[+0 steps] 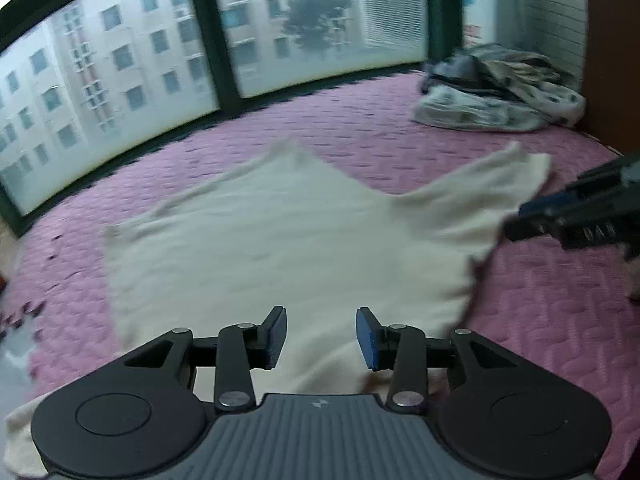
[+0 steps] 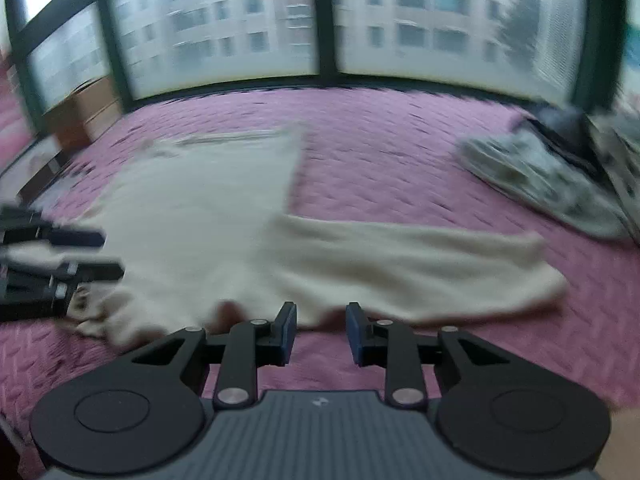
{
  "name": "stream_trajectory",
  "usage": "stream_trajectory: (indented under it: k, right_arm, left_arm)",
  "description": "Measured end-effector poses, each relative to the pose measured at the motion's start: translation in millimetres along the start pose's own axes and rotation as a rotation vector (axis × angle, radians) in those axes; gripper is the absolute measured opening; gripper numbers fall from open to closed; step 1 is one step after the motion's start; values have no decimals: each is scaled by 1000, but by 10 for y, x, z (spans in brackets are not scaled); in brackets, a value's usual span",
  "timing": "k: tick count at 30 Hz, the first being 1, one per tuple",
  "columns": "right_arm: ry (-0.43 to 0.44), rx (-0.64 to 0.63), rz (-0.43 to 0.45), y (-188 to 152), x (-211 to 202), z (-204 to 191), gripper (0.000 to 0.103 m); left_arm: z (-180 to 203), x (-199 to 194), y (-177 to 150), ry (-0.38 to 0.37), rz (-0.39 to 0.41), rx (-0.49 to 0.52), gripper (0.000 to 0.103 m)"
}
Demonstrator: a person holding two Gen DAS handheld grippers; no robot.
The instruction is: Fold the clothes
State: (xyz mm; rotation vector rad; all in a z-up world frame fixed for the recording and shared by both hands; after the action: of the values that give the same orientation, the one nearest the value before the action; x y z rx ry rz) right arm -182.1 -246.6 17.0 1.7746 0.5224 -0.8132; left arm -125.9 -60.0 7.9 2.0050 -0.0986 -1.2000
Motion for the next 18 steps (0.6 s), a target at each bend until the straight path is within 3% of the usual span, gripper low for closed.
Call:
stream_trajectory:
  k: [7,13,18]
  right_arm:
    - [-97,87,15,18,-107,600,27]
    - [-156,351,52,225,-107,1286,28]
    - [-166,501,58,312,30,1608,29]
  left_arm:
    - [299,94,68,-55,-3,79,42]
    - [367,18,178,-79,36,118,43]
    - [515,39,356,-127,80,124,46]
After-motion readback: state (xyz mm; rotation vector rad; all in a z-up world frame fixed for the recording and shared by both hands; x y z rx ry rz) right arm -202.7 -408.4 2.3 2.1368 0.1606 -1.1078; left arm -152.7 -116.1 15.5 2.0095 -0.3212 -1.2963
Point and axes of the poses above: each gripper's, at about its wrist camera, not at the fingertips, and x roughly the way its jaws point, z to its right, y to its top, the point moved 6 cm from there along x, roughly the way its jaws point, and after that the axes turned 10 degrees about x, right-handed, at the moved point
